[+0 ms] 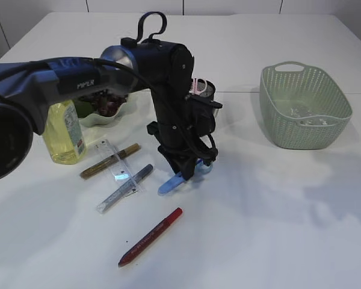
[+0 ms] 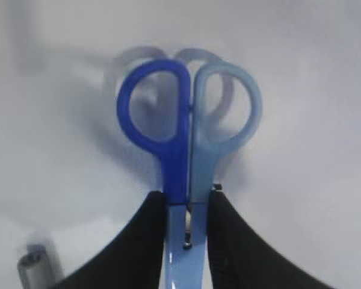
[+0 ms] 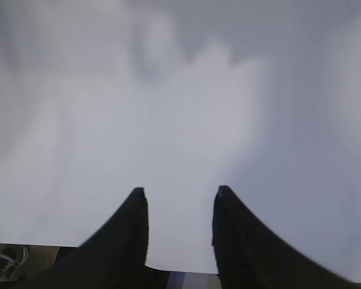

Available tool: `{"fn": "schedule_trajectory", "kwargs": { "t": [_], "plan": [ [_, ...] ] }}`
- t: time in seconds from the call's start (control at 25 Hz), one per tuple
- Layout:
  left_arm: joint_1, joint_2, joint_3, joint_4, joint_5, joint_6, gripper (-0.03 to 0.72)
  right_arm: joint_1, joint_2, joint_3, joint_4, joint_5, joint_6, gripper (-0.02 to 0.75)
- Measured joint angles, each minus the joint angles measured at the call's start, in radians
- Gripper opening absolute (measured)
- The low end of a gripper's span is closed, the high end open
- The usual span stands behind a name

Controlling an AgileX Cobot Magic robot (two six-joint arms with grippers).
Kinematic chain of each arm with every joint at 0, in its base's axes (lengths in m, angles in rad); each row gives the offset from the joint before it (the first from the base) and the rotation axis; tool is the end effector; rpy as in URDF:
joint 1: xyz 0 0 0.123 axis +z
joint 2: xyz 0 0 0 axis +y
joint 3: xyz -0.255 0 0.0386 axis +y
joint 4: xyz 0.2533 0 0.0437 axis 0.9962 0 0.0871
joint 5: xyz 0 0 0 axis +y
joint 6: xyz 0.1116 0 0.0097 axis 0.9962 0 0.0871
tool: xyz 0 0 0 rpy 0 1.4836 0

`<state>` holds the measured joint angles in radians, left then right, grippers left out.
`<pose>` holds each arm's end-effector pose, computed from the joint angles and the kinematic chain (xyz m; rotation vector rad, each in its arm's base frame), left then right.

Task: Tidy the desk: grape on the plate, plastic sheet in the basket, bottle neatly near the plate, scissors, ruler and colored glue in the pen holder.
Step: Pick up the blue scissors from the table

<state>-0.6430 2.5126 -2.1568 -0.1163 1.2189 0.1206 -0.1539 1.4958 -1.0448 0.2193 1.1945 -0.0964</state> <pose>0.3856 -0.3042 0.0836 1.0978 2.8814 -0.1984 0.2689 -0.0188 0.1994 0.2115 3.0808 0.3118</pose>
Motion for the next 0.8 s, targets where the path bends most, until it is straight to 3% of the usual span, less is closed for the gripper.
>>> {"fn": "schedule_trajectory", "kwargs": {
  "t": [0.8],
  "plan": [
    [0.000, -0.065, 0.003, -0.005, 0.000, -0.087, 0.170, 0.000, 0.000, 0.000, 0.000, 0.004, 0.000, 0.305]
  ]
}}
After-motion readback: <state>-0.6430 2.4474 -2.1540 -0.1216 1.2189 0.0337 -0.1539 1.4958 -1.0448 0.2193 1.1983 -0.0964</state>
